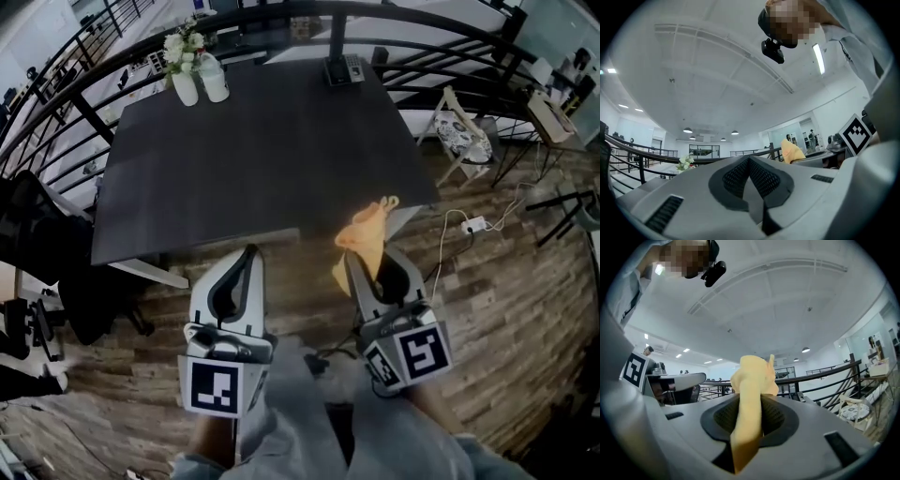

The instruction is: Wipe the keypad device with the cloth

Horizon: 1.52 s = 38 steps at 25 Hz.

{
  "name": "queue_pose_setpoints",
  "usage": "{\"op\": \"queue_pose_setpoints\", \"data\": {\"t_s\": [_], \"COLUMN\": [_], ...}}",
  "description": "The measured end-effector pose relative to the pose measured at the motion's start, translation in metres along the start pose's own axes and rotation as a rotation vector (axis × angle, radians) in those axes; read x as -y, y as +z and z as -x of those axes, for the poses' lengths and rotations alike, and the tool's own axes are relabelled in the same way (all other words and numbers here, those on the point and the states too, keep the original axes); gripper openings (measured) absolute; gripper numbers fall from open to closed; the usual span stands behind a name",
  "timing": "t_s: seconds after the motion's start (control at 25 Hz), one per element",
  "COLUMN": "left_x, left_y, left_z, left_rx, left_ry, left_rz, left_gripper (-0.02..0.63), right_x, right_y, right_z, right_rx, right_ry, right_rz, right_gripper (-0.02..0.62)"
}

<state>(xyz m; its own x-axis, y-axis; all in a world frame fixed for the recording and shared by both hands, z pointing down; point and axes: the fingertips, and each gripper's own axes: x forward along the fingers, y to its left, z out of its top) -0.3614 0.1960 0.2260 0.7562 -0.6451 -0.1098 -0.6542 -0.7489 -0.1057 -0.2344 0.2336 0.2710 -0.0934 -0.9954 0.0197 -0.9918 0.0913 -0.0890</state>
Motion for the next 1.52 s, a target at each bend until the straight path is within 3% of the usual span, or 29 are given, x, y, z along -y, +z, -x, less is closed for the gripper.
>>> {"op": "queue_pose_setpoints", "data": {"t_s": [1.0, 1.52], "left_x": [0.204, 0.243], "left_y": [0.027, 0.024], "left_z": [-0.053, -0.090], "left_rx": [0.033, 0.067], "left_ry": [-0.266, -0.366], "left_rz": [-0.014, 0.005], "left_gripper": [0.006, 0.006], "right_x": [0.160, 0.218], "right_y": [0.002, -0.001], "right_z": [0.189, 0.224], "right_rx": [0.028, 0.056], "right_ry": [-0.330, -0.493], "right_rz": [-0.050, -0.067], "right_gripper": [0.101, 0.101]}}
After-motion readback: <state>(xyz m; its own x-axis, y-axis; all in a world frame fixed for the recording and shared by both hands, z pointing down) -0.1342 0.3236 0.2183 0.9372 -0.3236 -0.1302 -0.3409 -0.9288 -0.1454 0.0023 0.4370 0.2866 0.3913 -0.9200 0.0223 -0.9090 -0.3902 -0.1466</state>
